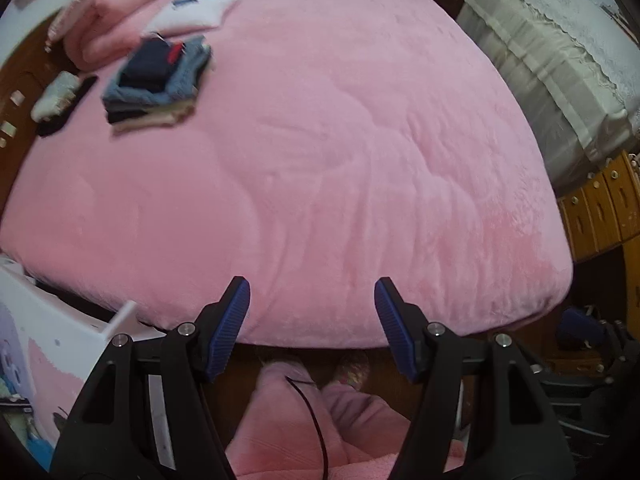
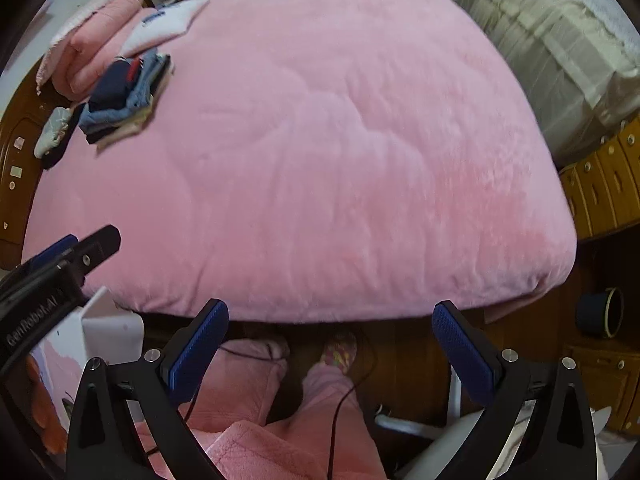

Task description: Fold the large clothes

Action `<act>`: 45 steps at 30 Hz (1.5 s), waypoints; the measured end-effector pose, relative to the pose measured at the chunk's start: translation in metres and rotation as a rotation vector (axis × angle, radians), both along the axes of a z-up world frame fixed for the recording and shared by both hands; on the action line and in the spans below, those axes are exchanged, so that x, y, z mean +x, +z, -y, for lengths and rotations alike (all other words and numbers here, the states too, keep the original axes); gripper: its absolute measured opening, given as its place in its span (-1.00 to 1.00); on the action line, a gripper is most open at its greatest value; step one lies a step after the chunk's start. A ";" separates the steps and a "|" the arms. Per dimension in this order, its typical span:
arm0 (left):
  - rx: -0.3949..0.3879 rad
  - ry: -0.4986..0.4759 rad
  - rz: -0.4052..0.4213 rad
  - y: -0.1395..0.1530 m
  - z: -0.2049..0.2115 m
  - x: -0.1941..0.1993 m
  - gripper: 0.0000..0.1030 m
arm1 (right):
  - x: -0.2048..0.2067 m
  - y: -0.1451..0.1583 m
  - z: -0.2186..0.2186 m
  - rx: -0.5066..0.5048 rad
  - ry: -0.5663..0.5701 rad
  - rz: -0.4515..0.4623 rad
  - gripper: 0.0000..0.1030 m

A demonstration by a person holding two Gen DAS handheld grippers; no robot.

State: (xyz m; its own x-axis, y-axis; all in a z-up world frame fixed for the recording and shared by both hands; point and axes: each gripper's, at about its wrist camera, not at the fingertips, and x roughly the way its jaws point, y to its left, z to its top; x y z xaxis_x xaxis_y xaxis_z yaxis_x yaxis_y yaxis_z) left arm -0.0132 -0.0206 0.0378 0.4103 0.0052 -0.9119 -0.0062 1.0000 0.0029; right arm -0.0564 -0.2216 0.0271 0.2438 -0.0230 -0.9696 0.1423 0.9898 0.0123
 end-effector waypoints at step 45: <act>0.019 0.069 0.109 0.004 -0.012 -0.028 0.65 | 0.003 0.058 -0.038 -0.059 0.126 0.267 1.00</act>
State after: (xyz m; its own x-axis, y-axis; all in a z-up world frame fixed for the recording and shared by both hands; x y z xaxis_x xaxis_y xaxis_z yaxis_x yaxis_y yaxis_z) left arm -0.0408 -0.0083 0.0419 0.5051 0.0536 -0.8614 -0.0767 0.9969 0.0171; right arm -0.0536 -0.1834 0.0846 0.4940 -0.0308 -0.8689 0.0178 0.9995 -0.0253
